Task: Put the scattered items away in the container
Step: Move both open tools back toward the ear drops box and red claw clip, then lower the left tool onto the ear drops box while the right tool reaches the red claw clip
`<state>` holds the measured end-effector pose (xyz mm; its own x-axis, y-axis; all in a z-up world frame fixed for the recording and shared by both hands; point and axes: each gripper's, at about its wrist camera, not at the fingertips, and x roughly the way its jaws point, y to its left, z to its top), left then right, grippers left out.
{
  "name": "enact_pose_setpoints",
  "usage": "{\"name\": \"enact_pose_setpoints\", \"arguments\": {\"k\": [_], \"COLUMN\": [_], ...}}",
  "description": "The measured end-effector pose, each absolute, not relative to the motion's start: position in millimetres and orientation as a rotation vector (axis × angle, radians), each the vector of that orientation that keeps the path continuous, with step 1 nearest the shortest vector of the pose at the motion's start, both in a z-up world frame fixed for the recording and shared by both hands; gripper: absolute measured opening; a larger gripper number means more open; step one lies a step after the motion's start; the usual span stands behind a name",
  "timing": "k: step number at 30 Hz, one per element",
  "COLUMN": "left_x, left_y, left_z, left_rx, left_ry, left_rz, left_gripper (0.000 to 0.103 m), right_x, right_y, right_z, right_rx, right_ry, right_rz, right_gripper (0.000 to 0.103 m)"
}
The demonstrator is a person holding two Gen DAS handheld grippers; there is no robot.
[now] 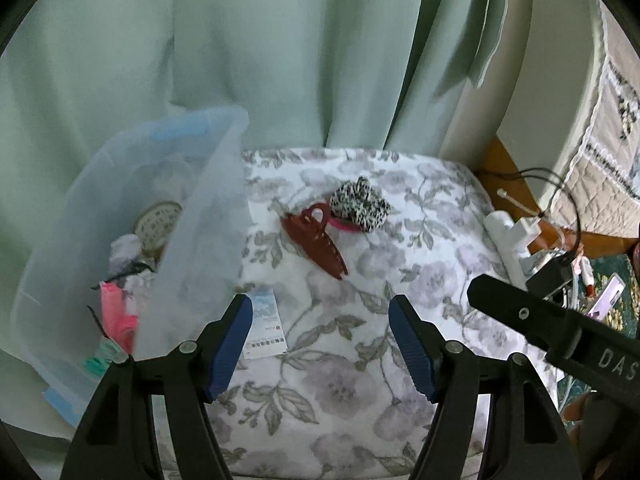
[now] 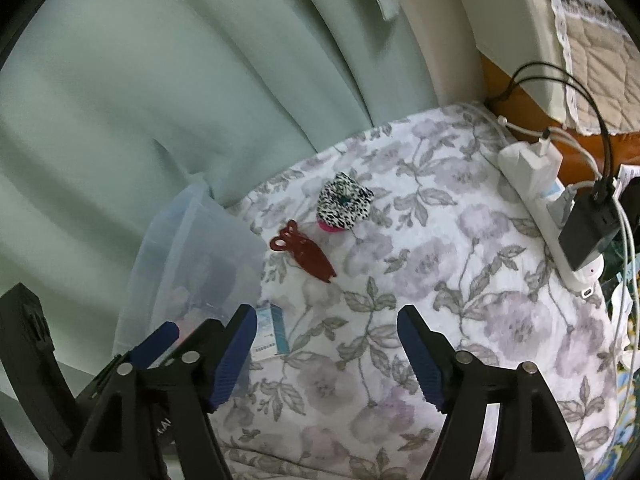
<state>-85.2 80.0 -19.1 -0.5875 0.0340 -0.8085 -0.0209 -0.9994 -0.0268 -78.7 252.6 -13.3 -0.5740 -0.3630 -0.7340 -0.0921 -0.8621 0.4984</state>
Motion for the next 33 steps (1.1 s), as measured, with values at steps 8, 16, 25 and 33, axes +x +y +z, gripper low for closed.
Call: {"name": "enact_pose_setpoints", "arguments": {"k": [8, 16, 25, 33], "left_x": [-93.1, -104.9, -111.9, -124.6], "left_y": [80.4, 62.4, 54.6, 54.8], "left_z": [-58.8, -96.2, -121.5, -129.7], "left_rx": [-1.490, -1.626, -1.712, -1.721], "left_ry": [-0.070, -0.156, -0.211, -0.176], "left_rz": [2.812, 2.877, 2.924, 2.932], "left_gripper": [0.072, 0.072, 0.072, 0.072], "right_x": [-100.2, -124.7, -150.9, -173.9], "right_y": [251.5, 240.6, 223.5, 206.1], "right_z": [-39.1, -63.5, -87.6, -107.6], "right_rx": [1.447, 1.506, 1.533, 1.546], "right_ry": [-0.676, -0.585, -0.503, -0.444], "right_rz": [-2.502, -2.418, -2.332, -2.279], "right_gripper": [0.076, 0.076, 0.076, 0.076]}}
